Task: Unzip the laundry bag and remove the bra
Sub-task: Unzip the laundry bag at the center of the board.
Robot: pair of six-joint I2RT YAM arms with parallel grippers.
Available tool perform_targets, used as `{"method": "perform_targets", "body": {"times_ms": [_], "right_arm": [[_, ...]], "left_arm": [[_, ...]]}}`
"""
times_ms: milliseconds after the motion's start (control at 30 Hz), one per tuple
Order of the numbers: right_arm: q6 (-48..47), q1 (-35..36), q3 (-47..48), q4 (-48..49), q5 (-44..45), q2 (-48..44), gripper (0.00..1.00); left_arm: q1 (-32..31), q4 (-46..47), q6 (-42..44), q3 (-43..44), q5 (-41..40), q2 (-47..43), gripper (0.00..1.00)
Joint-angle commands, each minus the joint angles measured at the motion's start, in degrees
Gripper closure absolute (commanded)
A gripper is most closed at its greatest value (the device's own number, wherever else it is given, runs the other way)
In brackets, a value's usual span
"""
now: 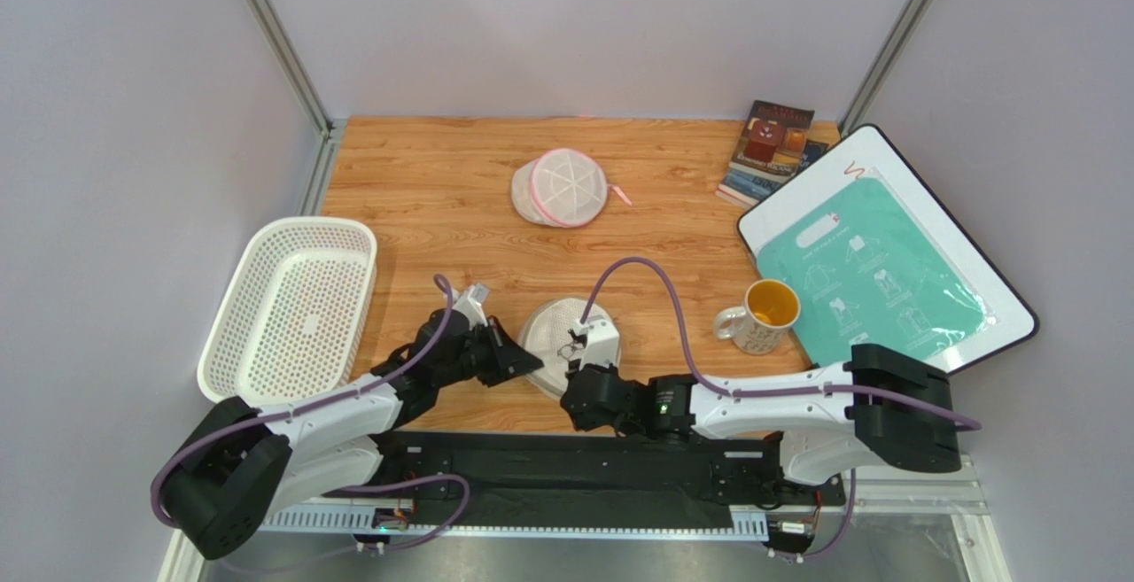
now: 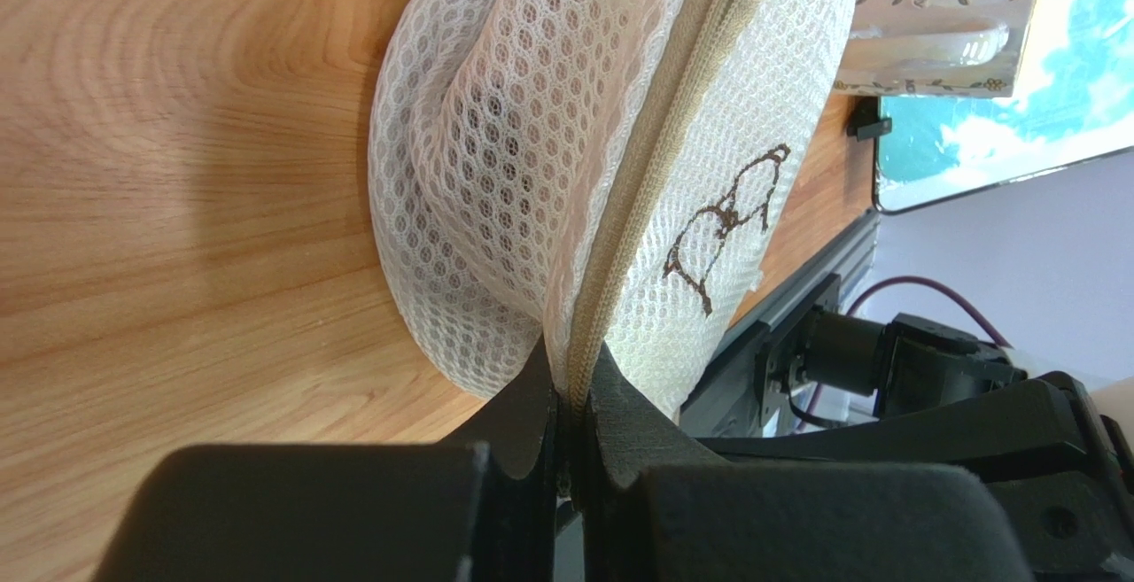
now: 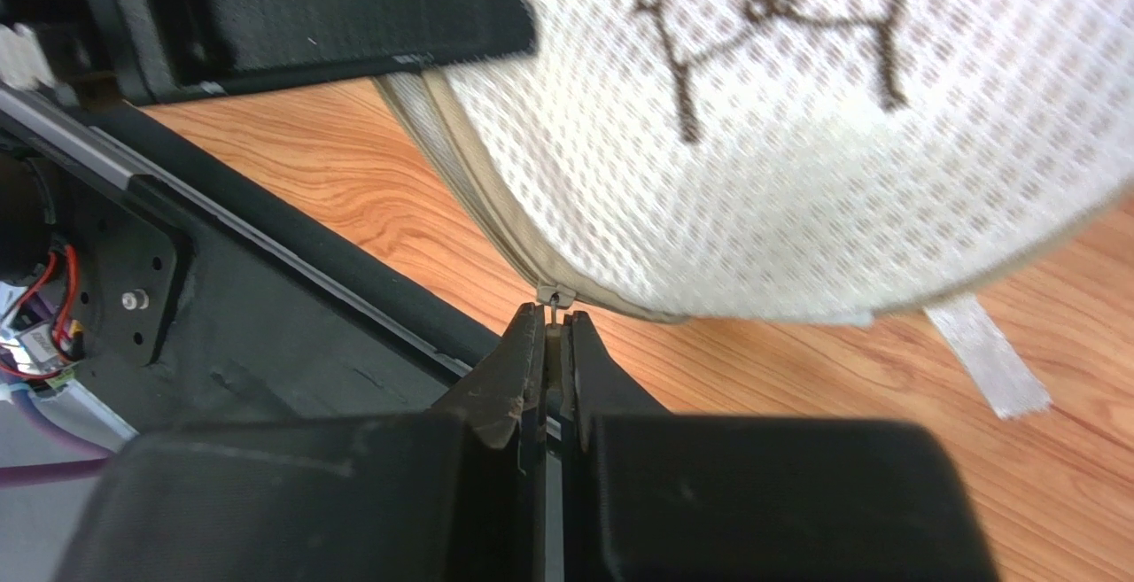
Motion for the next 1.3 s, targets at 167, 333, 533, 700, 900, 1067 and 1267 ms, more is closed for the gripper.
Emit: {"method": "perform_targets", "body": {"times_ms": [167,333,533,700,900,1067,1267], "right_arm": [[2.63,0.72,-3.6,-4.45,4.14,-6.35,1.0],[2.72,-0.07,-4.83,-6.12,5.72,-8.47,1.0],[2.98,-2.18,-7.82,-6.65,6.25,-11.98,1.0],[1.93,-4.29,-8.7,-7.26,6.34,-13.39,1.0],[0.35,-4.73,-7.39,-9.98,7.47,-14.36,1.0],[-1.32,-5.08,-6.59,-13.15,8.09,-16.02,1.0],[-4.4,-5.08,-7.3,-13.95,7.04,-17.96,1.0]], "left_arm": [[2.47,0.43,1.71,1.28,-1.72,-1.08,1.0],[2.82,0.0,2.06,1.1,-0.92,-1.87,1.0],[3.08,-0.88,2.15,0.49,-0.84,-3.54,1.0],[3.08,-1.24,2.15,0.05,-0.66,-4.51,1.0],[3.08,-3.08,3.9,0.49,0.66,-6.26,0.34],[3.26,-6.76,5.48,0.66,-0.39,-9.6,0.17],[5.19,-8.18,7.68,1.01,-1.63,-10.67,0.16]]}}
